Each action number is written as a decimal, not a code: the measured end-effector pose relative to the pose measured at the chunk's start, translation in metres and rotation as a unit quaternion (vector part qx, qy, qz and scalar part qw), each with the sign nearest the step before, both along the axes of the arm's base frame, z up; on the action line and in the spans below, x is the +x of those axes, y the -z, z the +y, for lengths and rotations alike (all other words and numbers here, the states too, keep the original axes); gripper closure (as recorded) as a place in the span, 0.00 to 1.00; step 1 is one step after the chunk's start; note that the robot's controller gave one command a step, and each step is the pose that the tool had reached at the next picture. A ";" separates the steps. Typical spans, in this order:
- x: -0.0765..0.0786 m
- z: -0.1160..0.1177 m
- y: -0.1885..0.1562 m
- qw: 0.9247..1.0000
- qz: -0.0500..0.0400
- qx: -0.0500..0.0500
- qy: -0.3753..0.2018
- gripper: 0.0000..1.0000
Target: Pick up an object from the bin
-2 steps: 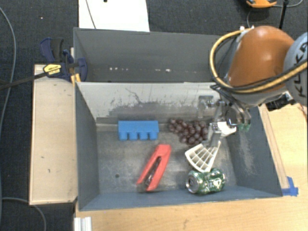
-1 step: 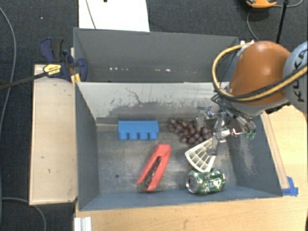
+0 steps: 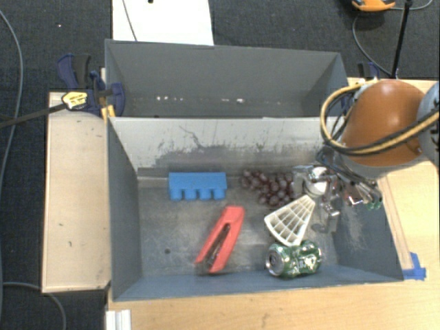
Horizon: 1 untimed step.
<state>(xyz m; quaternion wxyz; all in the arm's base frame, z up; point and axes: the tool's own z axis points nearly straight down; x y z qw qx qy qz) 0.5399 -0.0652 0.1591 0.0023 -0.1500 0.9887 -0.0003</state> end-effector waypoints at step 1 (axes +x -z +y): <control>-0.011 -0.006 0.021 0.995 -0.001 0.000 -0.099 0.00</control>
Offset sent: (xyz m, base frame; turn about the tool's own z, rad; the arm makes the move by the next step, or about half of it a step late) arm -0.0127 0.0018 -0.0891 -0.2663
